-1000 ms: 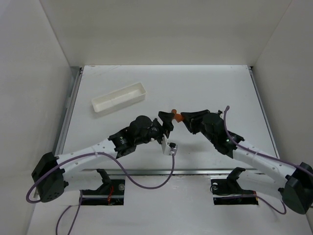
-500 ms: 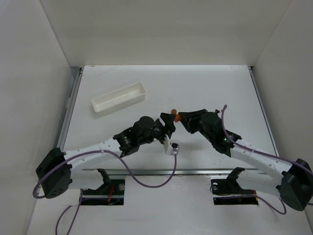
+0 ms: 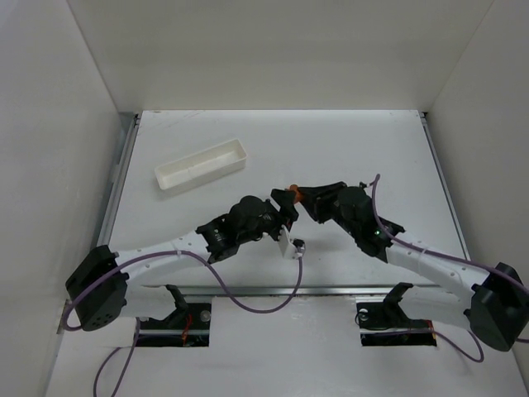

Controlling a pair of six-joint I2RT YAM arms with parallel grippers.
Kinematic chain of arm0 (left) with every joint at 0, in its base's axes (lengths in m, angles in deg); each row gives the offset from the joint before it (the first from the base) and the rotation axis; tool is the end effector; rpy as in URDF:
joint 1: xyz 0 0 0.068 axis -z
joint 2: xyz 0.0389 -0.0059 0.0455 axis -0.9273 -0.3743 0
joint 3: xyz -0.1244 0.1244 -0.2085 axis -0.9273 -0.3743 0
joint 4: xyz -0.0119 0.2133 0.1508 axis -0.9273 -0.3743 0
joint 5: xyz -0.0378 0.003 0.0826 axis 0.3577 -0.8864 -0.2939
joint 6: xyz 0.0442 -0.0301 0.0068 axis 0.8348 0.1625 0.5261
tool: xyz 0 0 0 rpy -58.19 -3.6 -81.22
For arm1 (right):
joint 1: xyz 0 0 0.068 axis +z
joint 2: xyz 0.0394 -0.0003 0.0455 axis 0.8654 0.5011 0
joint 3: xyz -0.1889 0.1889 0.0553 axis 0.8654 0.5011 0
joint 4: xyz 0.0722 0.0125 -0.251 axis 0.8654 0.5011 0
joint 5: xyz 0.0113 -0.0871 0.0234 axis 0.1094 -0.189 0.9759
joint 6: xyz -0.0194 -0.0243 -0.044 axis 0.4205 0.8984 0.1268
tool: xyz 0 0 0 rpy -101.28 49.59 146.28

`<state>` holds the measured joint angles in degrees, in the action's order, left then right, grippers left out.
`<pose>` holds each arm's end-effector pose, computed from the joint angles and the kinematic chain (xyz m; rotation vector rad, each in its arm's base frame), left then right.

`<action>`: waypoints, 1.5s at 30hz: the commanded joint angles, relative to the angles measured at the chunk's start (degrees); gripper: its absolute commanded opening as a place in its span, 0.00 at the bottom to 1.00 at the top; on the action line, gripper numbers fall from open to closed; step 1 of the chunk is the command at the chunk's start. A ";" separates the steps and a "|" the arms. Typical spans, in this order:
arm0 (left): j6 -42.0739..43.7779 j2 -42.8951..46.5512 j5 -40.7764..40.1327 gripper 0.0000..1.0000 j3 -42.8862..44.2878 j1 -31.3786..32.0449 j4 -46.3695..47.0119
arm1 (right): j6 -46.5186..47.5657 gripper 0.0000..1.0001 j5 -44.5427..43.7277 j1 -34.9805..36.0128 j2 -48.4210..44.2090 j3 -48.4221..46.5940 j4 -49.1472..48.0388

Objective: Build the wood block tower

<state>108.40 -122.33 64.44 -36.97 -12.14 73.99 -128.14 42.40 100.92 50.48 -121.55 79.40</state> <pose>0.1528 -0.2342 0.2688 1.7132 0.5218 0.2299 0.1903 0.1555 0.2516 1.2011 1.8513 1.3407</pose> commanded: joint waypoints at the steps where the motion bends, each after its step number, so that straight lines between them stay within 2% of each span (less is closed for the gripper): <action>1: -0.36 -0.16 -1.51 0.61 1.81 0.20 2.94 | -0.53 0.13 1.38 0.76 0.36 -2.42 -3.95; 19: -0.36 -0.69 -2.56 0.36 2.95 0.20 1.36 | -0.53 0.12 3.65 1.28 2.56 -2.42 -6.06; 22: -0.36 -0.69 -3.08 0.26 2.95 0.20 0.83 | -1.06 0.12 4.18 1.80 3.09 -2.42 -6.67; 23: -0.36 -0.69 -3.09 0.17 2.95 0.20 0.31 | -1.06 0.12 4.19 1.81 3.70 -2.42 -7.29; 27: -0.36 -0.69 -3.09 0.00 2.95 0.20 -0.23 | -1.06 0.12 4.19 1.81 3.70 -2.42 -7.29; 35: -4.14 -0.69 -3.62 0.00 4.88 0.20 -0.23 | -1.06 0.12 5.24 1.81 4.23 -2.42 -7.29; 37: -6.33 -1.22 -3.62 0.00 5.41 0.20 -0.84 | -1.06 0.15 5.24 1.81 4.23 -2.94 -7.29; 45: -8.53 -1.74 -3.09 0.00 7.25 0.20 -3.13 | -1.06 0.39 5.77 1.81 4.76 -2.95 -6.77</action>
<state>102.17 -123.70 60.16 -33.26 -12.14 68.74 -129.32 44.89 101.62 55.12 -121.87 76.38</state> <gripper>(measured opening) 0.330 0.415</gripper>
